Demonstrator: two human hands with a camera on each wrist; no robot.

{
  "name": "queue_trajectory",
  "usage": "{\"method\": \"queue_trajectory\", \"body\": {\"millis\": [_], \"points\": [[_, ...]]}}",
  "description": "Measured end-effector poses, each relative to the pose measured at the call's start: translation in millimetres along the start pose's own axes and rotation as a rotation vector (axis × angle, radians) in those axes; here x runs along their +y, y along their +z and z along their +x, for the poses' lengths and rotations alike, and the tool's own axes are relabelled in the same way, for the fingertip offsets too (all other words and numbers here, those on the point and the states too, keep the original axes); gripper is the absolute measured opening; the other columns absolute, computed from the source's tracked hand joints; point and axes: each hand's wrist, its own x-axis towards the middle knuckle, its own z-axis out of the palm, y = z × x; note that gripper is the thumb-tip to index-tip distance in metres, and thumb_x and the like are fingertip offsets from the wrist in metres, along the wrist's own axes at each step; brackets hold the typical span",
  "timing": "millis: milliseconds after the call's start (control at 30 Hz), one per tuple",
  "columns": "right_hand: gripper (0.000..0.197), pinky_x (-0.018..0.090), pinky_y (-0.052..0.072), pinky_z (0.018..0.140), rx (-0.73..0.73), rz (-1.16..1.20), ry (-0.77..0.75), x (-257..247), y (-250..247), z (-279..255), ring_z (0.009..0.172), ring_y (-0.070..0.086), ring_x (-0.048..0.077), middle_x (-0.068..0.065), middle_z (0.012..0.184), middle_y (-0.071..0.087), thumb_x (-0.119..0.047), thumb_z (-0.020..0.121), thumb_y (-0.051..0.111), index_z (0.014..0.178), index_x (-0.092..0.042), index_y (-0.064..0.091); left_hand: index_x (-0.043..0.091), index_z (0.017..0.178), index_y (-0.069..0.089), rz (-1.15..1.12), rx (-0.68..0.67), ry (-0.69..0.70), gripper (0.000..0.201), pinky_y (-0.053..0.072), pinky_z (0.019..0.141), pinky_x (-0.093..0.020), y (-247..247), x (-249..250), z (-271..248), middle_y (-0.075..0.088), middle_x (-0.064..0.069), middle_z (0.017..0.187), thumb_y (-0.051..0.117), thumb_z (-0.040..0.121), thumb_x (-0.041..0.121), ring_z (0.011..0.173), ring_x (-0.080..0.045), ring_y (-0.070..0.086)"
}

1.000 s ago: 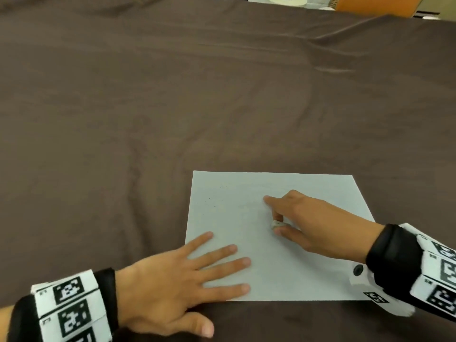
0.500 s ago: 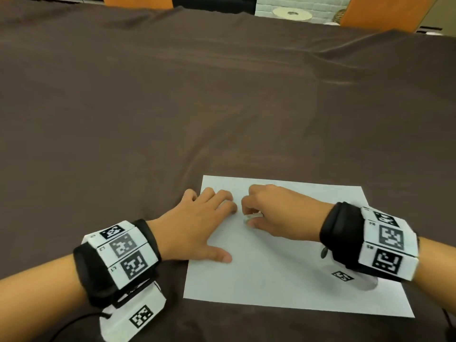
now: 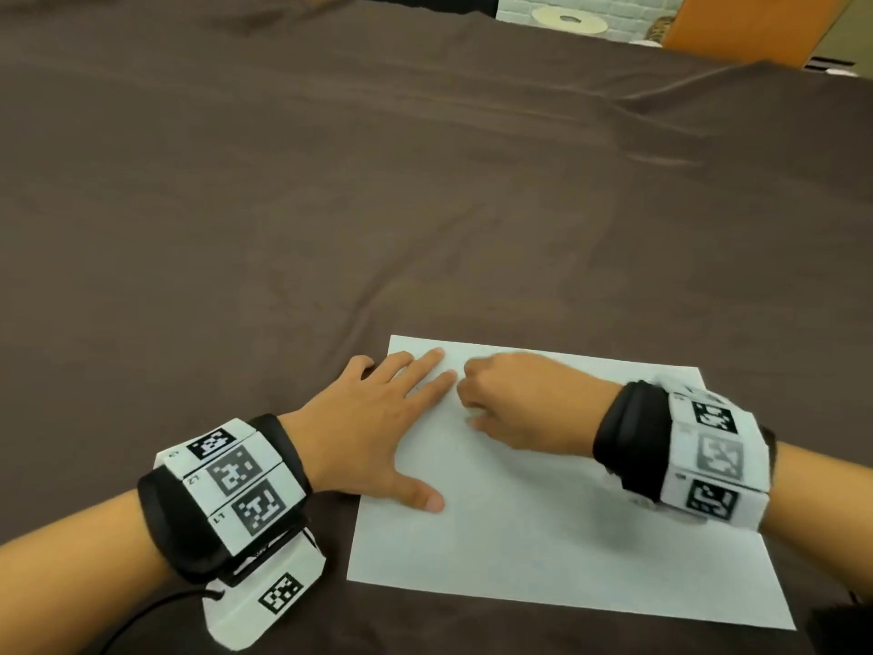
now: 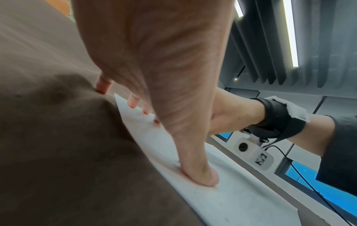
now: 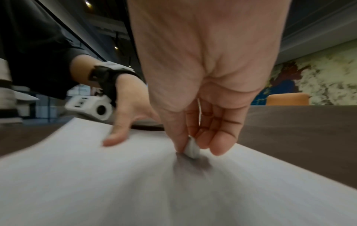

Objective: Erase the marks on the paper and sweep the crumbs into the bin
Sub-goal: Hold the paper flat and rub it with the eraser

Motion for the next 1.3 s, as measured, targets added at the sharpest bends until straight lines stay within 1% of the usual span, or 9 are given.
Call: {"method": "queue_trajectory", "body": {"millis": [133, 333, 500, 667, 767, 833, 1033, 1200, 1300], "points": [[0.013, 0.033, 0.032, 0.064, -0.116, -0.027, -0.143, -25.6, 9.0, -17.9, 0.073, 0.046, 0.027, 0.006, 0.097, 0.051, -0.020, 0.096, 0.044, 0.089, -0.011, 0.051, 0.025, 0.156, -0.008, 0.012, 0.013, 0.013, 0.120, 0.017, 0.115, -0.040, 0.5, 0.9, 0.0, -0.017, 0.002, 0.163, 0.039, 0.069, 0.093, 0.147, -0.020, 0.002], [0.024, 0.029, 0.029, 0.066, 0.015, -0.002, -0.009, 1.0, -2.2, 6.3, 0.076, 0.044, 0.023, 0.000, 0.089, 0.046, -0.019, 0.093, 0.048, 0.073, -0.018, 0.034, 0.027, 0.155, -0.008, 0.001, 0.024, 0.009, 0.120, 0.017, 0.114, -0.039, 1.1, 1.1, 0.9, -0.016, 0.004, 0.162, 0.040, 0.067, 0.094, 0.146, -0.020, 0.001], [0.010, 0.025, 0.026, 0.056, -0.156, 0.000, -0.205, -38.5, 8.8, -23.6, 0.061, 0.039, 0.018, 0.002, 0.087, 0.044, -0.016, 0.096, 0.045, 0.091, -0.012, 0.053, 0.025, 0.155, -0.012, 0.026, 0.007, 0.015, 0.120, 0.016, 0.115, -0.040, 1.6, 1.1, 0.2, -0.021, 0.002, 0.162, 0.037, 0.070, 0.093, 0.147, -0.021, -0.001], [0.027, 0.033, 0.033, 0.065, -0.031, 0.015, -0.024, -5.0, 0.1, 0.4, 0.079, 0.051, 0.029, 0.003, 0.091, 0.048, -0.020, 0.092, 0.048, 0.069, -0.019, 0.034, 0.032, 0.154, -0.011, 0.036, 0.034, 0.027, 0.116, 0.019, 0.113, -0.042, 3.4, 0.7, 0.9, -0.014, -0.001, 0.163, 0.037, 0.069, 0.094, 0.147, -0.024, 0.005], [0.007, 0.033, 0.029, 0.056, -0.107, 0.005, -0.154, -35.5, 7.5, -19.6, 0.066, 0.044, 0.024, 0.006, 0.095, 0.050, -0.015, 0.094, 0.045, 0.090, -0.015, 0.050, 0.042, 0.151, -0.014, 0.054, 0.012, 0.042, 0.106, 0.020, 0.112, -0.042, 3.4, 1.7, 0.3, -0.017, -0.003, 0.162, 0.034, 0.071, 0.092, 0.147, -0.026, 0.003], [0.016, 0.031, 0.027, 0.051, -0.191, 0.025, -0.243, -55.0, 11.2, -31.7, 0.059, 0.037, 0.019, 0.005, 0.088, 0.046, -0.010, 0.095, 0.044, 0.107, -0.010, 0.054, 0.044, 0.151, -0.014, 0.065, -0.008, 0.046, 0.103, 0.019, 0.113, -0.044, 2.8, 2.2, -0.3, -0.020, -0.003, 0.162, 0.032, 0.072, 0.091, 0.146, -0.026, 0.001], [0.011, 0.036, 0.040, 0.066, -0.023, -0.008, -0.036, -14.2, 6.1, -9.7, 0.079, 0.053, 0.029, 0.004, 0.103, 0.053, -0.019, 0.094, 0.046, 0.085, -0.014, 0.051, 0.044, 0.150, -0.013, 0.044, -0.016, 0.048, 0.103, 0.016, 0.115, -0.047, 1.2, 3.1, -1.5, -0.019, -0.002, 0.162, 0.035, 0.073, 0.091, 0.147, -0.027, 0.001], [0.020, 0.037, 0.037, 0.055, -0.150, 0.031, -0.254, -57.3, 15.7, -38.3, 0.062, 0.042, 0.022, 0.003, 0.085, 0.040, -0.008, 0.096, 0.045, 0.115, -0.011, 0.051, 0.038, 0.153, -0.013, 0.036, -0.021, 0.028, 0.109, 0.014, 0.116, -0.044, 0.1, 2.1, -2.4, -0.021, 0.001, 0.162, 0.035, 0.071, 0.092, 0.148, -0.025, 0.000], [0.012, 0.032, 0.032, 0.062, -0.097, 0.132, -0.143, -41.1, 10.1, -27.8, 0.068, 0.042, 0.021, -0.001, 0.085, 0.040, -0.021, 0.096, 0.046, 0.088, -0.014, 0.051, 0.037, 0.152, -0.016, 0.035, -0.053, 0.025, 0.115, 0.010, 0.118, -0.046, 0.3, 1.7, -2.6, -0.024, 0.002, 0.161, 0.039, 0.068, 0.093, 0.148, -0.026, -0.004]]}}
